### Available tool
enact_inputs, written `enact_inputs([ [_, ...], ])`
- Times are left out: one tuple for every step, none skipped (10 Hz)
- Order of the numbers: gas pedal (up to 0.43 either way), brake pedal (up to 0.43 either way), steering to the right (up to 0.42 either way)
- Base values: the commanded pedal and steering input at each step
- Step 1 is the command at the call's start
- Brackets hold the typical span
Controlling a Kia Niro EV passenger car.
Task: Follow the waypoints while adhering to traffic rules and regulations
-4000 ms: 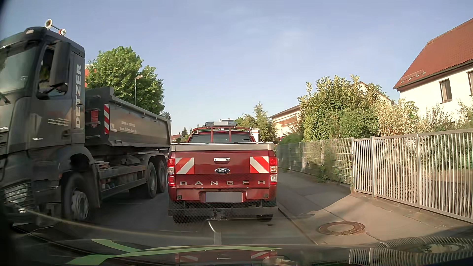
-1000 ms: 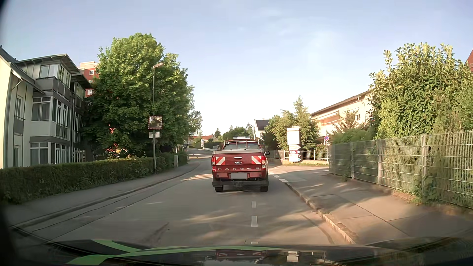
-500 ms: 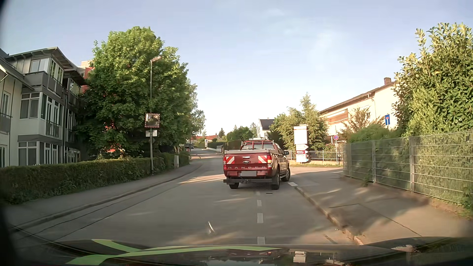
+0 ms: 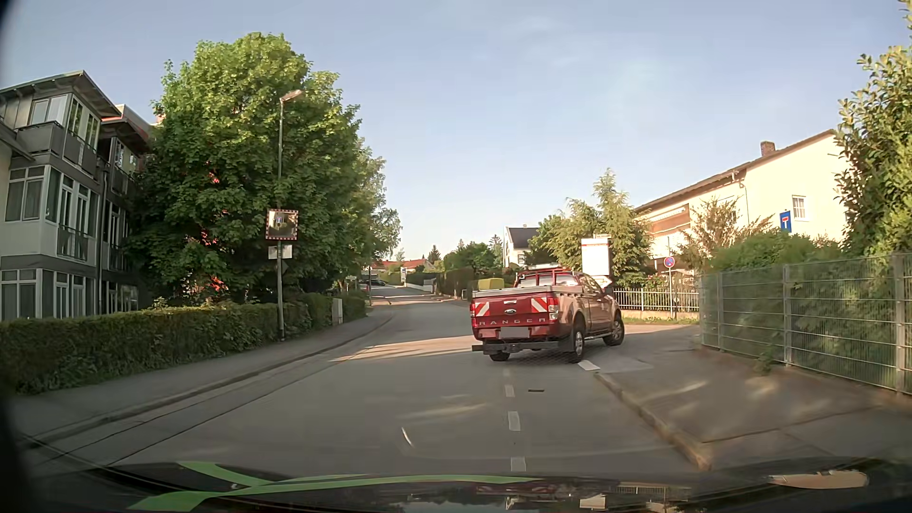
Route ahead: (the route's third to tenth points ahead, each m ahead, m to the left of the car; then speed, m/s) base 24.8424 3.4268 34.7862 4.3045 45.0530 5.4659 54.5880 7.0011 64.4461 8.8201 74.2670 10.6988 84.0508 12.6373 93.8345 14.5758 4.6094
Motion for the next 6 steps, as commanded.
enact_inputs([
  [0.280,0.000,-0.024],
  [0.287,0.000,-0.024],
  [0.287,0.000,-0.024],
  [0.287,0.000,-0.017],
  [0.287,0.000,-0.012],
  [0.287,0.000,-0.011],
])
